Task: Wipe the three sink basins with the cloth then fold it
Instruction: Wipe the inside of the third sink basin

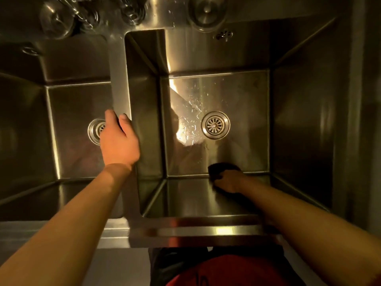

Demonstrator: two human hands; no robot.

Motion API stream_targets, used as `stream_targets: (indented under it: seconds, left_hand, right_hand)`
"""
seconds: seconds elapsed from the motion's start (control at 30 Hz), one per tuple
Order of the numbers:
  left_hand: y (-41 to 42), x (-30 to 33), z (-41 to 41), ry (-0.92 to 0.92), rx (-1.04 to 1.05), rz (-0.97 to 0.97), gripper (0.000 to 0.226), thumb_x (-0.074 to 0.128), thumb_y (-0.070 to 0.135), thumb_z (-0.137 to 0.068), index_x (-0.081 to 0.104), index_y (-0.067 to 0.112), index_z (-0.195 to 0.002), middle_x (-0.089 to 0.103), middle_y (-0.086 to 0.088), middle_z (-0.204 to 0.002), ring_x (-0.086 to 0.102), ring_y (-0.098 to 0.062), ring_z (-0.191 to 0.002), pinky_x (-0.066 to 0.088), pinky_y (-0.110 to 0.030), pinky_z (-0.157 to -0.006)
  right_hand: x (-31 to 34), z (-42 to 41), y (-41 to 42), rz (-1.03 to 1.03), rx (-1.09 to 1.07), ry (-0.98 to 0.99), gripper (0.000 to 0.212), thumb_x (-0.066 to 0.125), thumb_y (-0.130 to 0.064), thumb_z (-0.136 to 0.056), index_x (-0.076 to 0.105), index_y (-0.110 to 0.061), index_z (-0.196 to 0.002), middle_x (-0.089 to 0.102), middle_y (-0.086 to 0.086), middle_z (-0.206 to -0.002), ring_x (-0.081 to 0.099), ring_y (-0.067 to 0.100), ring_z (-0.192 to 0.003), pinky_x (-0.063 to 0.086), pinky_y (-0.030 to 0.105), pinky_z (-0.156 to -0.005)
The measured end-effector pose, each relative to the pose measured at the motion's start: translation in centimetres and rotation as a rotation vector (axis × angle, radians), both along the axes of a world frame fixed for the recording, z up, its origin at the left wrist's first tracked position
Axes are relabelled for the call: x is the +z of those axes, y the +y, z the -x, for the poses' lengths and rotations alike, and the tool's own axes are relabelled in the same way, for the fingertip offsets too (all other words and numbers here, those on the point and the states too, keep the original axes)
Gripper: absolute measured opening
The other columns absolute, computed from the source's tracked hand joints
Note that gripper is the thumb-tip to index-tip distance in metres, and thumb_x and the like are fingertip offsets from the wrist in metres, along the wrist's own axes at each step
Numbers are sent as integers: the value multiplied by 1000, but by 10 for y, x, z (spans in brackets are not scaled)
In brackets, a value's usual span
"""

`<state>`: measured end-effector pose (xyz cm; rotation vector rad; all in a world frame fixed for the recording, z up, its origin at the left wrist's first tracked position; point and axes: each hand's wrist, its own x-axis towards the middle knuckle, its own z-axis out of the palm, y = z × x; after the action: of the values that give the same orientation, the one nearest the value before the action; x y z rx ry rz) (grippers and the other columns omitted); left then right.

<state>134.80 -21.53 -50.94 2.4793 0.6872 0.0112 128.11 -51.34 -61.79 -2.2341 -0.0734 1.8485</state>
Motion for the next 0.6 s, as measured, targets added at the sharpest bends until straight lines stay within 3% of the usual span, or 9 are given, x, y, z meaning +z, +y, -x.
stream_targets:
  seconds: [0.13, 0.27, 0.4, 0.5, 0.6]
  left_hand:
    - [3, -2, 0, -9, 3, -8, 33, 33, 32, -107, 48, 3, -109, 48, -3, -84, 54, -42, -84, 31, -39, -70]
    - [3, -2, 1, -23, 8, -5, 34, 33, 34, -106, 47, 3, -107, 41, 6, -74, 43, -30, -74, 30, -38, -69]
    - [3, -3, 0, -35, 23, -7, 37, 34, 33, -107, 51, 1, -116, 45, 3, -81, 41, -24, -75, 31, -37, -69]
    - [3, -3, 0, -33, 29, -8, 37, 35, 31, -107, 52, 0, -120, 44, 5, -79, 38, -21, -74, 27, -31, -69]
    - [3, -4, 0, -22, 29, -11, 36, 35, 32, -108, 51, 2, -120, 50, -1, -85, 41, -23, -75, 30, -34, -70]
  right_hand:
    - [-1, -2, -65, 210, -34, 65, 55, 51, -47, -97, 52, -22, -147, 51, 11, -150, 50, 31, -133, 40, 35, -112]
    - [20, 3, -40, 213, -30, 62, 51, 49, -45, -97, 61, -16, -137, 60, 12, -138, 58, 30, -121, 47, 37, -106]
    - [61, 17, 34, 24, 22, -8, 60, 40, -57, -95, 61, -16, -134, 58, 13, -137, 58, 36, -119, 47, 47, -104]
    - [96, 24, 84, -200, 58, -60, 52, 35, -51, -101, 61, -17, -132, 54, 13, -136, 53, 38, -123, 44, 47, -100]
    - [117, 29, 115, -320, 25, -60, 52, 33, -50, -102, 62, -16, -128, 56, 14, -128, 56, 37, -114, 44, 44, -91]
